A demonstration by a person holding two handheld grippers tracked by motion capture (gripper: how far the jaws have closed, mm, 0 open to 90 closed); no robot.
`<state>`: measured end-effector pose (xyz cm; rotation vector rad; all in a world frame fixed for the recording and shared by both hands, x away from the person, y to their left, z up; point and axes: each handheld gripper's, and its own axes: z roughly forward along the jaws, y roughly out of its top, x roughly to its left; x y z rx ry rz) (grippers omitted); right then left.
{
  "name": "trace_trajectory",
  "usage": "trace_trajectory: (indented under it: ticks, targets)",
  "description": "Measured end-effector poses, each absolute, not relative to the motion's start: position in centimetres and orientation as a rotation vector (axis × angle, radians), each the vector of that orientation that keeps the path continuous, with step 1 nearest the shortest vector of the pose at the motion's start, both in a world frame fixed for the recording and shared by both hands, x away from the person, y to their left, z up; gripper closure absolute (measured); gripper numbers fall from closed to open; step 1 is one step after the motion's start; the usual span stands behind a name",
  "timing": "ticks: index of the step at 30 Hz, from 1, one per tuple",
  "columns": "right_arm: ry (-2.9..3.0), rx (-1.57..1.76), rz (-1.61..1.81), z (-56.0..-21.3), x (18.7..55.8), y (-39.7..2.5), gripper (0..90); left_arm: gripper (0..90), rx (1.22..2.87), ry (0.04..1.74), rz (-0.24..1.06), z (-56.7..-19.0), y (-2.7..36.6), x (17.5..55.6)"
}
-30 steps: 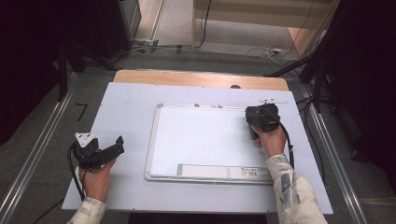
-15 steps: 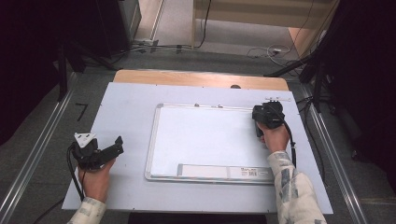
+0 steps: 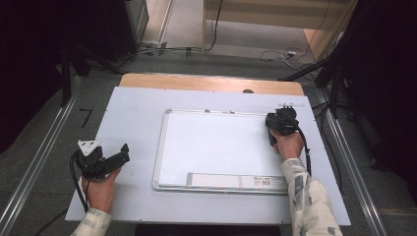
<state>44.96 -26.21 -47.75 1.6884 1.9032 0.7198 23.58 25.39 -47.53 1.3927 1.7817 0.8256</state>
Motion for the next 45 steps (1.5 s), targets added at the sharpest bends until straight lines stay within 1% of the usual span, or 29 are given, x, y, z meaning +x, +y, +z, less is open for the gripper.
trace_trajectory:
  ticks: [7,8,10,12,20,26,33,45]
  targets:
    - [1.918,1.683,0.744,-47.8,45.0,-26.5,36.4,4.1,1.393,1.784,0.825,-47.5,25.4,23.5]
    - [1.918,1.686,0.751,-47.8,45.0,-26.6,35.5,4.0,1.393,1.782,0.826,-47.5,25.4,23.5]
    - [1.928,1.692,0.782,-47.8,44.9,-26.8,30.0,4.1,1.396,1.783,0.824,-47.5,25.4,23.5]
    - [1.93,1.692,0.802,-47.7,44.8,-26.7,26.8,4.1,1.395,1.784,0.823,-47.6,25.3,23.6]
    - [1.901,1.641,0.894,-46.3,43.4,-26.7,22.7,4.1,1.395,1.783,0.826,-47.5,25.3,23.5]
    - [1.931,1.613,1.024,-45.4,41.6,-27.6,19.2,4.0,1.39,1.781,0.825,-47.5,25.3,23.4]
    - [1.962,1.544,1.08,-44.5,39.4,-28.6,17.2,4.0,1.395,1.779,0.825,-47.5,25.2,23.5]
    - [1.943,1.472,1.101,-43.5,36.2,-30.1,17.2,4.0,1.405,1.779,0.825,-47.5,25.0,23.6]
